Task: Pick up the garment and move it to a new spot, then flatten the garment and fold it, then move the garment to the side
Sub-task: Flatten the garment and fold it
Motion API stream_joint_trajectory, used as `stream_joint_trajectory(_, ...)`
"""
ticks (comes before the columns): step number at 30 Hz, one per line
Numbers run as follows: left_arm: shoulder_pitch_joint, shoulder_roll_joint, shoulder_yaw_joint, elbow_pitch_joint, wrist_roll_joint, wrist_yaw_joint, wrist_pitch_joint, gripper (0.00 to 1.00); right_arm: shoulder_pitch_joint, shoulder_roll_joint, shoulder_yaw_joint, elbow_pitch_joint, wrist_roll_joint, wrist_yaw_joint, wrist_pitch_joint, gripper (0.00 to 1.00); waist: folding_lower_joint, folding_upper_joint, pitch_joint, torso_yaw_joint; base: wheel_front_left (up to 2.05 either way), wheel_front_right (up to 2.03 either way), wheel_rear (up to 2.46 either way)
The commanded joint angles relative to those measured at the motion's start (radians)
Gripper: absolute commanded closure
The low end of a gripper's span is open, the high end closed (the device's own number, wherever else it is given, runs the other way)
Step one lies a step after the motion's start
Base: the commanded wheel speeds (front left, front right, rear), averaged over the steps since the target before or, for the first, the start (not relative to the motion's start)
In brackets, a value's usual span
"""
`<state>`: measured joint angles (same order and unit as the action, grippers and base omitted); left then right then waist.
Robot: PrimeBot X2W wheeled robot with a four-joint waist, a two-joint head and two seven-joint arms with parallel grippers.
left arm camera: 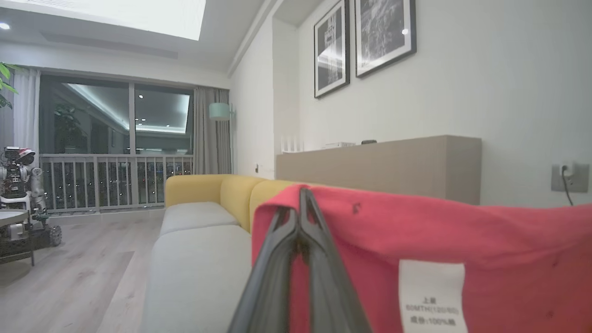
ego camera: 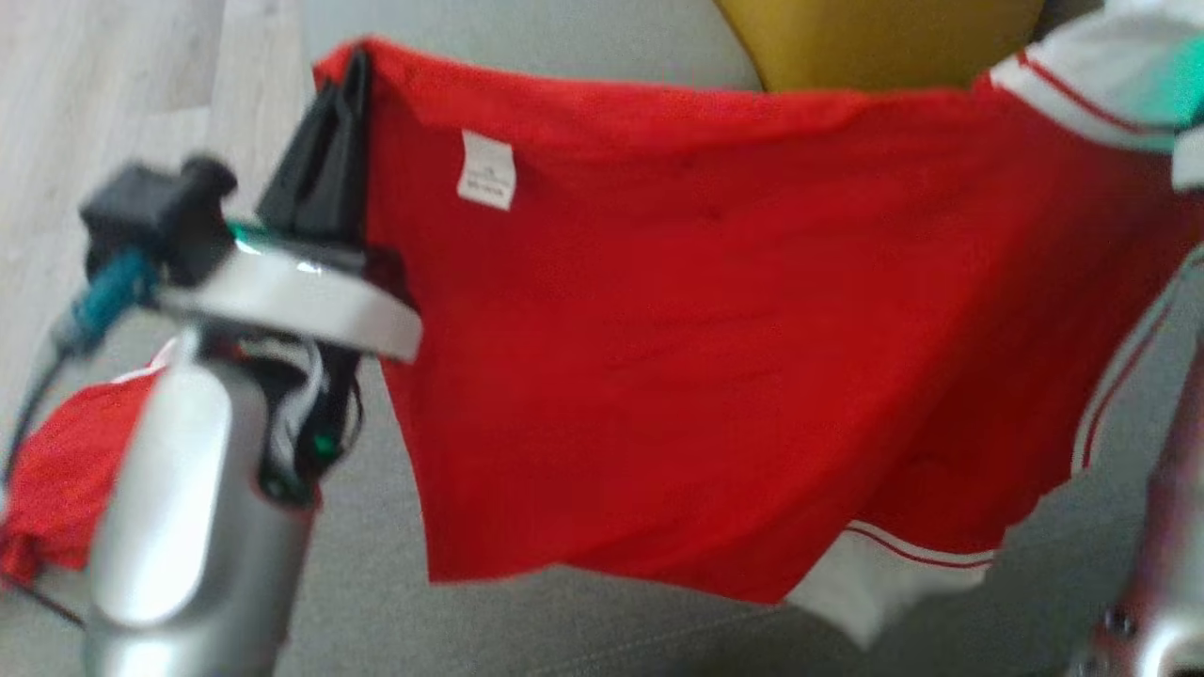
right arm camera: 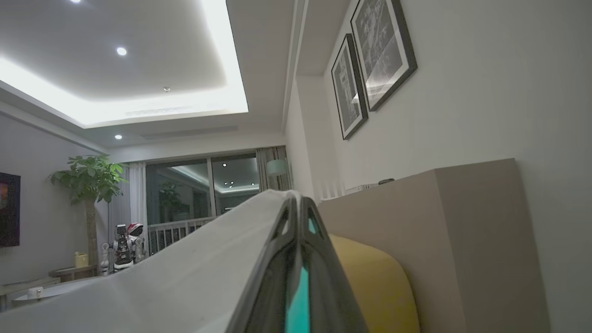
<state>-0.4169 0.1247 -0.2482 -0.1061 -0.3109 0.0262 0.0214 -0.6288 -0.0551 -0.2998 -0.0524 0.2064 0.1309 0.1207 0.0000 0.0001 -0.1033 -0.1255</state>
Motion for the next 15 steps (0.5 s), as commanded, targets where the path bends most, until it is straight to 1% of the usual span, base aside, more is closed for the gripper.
stream_joint_trajectory(1,-0.107,0.043,0.031,-0.004,0.005,-0.018,0.035,1.0,-0.104,0.005,0.04,0.001,-0.001,0.0,0.025,1.0,0.0,-0.0001,0.031,-0.002,0.0,0.0,0.0)
stream_joint_trajectory(5,-0.264,0.076,0.018,0.116,-0.02,-0.079,0.128,1.0,-0.267,0.005,0.045,0.163,0.004,0.0,0.07,1.0,0.0,-0.0001,0.127,-0.005,0.0,0.0,0.0)
stream_joint_trajectory(7,-0.378,0.091,0.009,0.182,-0.019,-0.102,0.155,1.0,-0.392,0.005,0.05,0.245,-0.037,0.0,0.059,1.0,0.0,-0.0001,0.213,-0.005,0.0,0.0,0.0)
stream_joint_trajectory(8,-0.444,0.097,0.008,0.213,-0.018,-0.111,0.157,1.0,-0.461,0.005,0.073,0.275,-0.083,0.0,0.032,1.0,0.0,-0.0001,0.262,-0.007,0.0,0.0,0.0)
stream_joint_trajectory(10,-0.588,0.112,0.003,0.278,0.006,-0.124,0.132,1.0,-0.599,0.004,0.126,0.342,-0.162,0.0,-0.05,1.0,0.0,-0.0001,0.361,-0.008,0.0,0.0,0.0)
stream_joint_trajectory(11,-0.657,0.119,-0.003,0.32,0.025,-0.128,0.105,1.0,-0.664,0.004,0.114,0.392,-0.175,0.0,-0.087,1.0,0.0,-0.0001,0.399,-0.006,0.0,0.0,0.0)
stream_joint_trajectory(13,-0.785,0.116,-0.013,0.422,0.057,-0.131,0.045,1.0,-0.798,0.005,0.029,0.501,-0.157,0.0,-0.165,1.0,0.0,-0.0001,0.456,0.003,0.0,0.0,0.0)
stream_joint_trajectory(15,-0.895,0.102,-0.012,0.525,0.082,-0.123,-0.031,1.0,-0.917,0.005,-0.03,0.591,-0.187,0.0,-0.265,1.0,0.0,-0.0001,0.493,0.01,0.0,0.0,0.0)
